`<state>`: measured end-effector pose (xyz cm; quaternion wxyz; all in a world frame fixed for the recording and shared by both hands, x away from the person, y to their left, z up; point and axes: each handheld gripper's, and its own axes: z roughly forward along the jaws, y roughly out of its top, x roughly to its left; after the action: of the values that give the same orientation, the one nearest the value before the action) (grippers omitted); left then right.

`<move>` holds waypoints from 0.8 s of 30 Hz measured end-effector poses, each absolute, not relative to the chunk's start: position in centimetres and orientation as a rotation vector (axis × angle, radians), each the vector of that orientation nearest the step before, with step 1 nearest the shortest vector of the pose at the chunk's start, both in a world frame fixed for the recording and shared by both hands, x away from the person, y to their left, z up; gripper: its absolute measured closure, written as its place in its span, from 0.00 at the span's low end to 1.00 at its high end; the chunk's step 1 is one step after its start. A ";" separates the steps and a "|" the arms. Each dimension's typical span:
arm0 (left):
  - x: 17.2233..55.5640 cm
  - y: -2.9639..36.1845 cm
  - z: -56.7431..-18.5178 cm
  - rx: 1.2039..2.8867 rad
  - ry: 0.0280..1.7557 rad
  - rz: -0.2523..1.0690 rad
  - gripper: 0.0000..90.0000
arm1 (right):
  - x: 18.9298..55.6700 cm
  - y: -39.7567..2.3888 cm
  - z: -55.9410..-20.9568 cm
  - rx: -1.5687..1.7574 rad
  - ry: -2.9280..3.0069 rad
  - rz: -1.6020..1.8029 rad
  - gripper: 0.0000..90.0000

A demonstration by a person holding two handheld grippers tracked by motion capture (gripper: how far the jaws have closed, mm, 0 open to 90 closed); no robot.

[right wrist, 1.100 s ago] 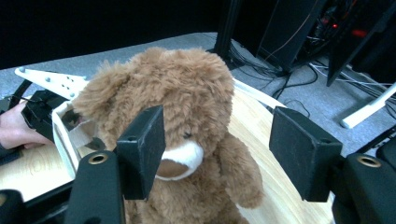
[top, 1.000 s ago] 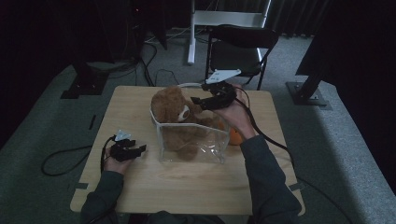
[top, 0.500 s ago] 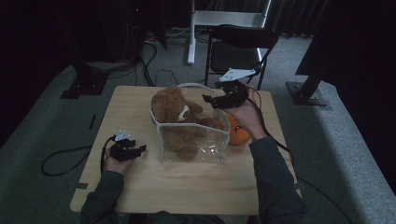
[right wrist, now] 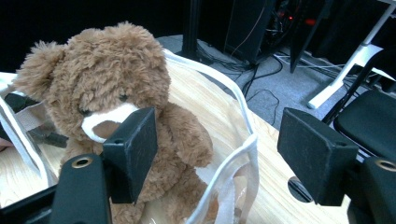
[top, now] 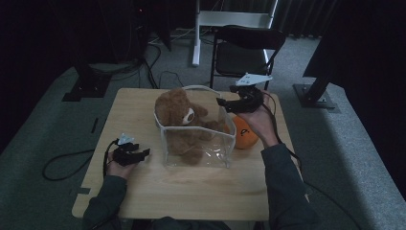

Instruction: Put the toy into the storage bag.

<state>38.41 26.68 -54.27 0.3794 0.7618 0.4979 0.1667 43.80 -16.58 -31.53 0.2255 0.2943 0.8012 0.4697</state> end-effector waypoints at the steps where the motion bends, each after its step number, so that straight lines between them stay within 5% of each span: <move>1: 38.4 26.7 -54.3 1.944 1.272 0.427 0.43 | 43.8 -16.7 -31.6 0.815 2.205 1.296 0.31; 24: 38.4 26.7 -54.3 1.942 1.271 0.423 0.43 | 43.6 -19.7 -33.2 0.914 2.147 1.269 0.33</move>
<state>38.42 26.71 -54.28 0.3812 0.7609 0.4982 0.1658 43.62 -19.68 -33.24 0.2402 0.3339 0.7847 0.4638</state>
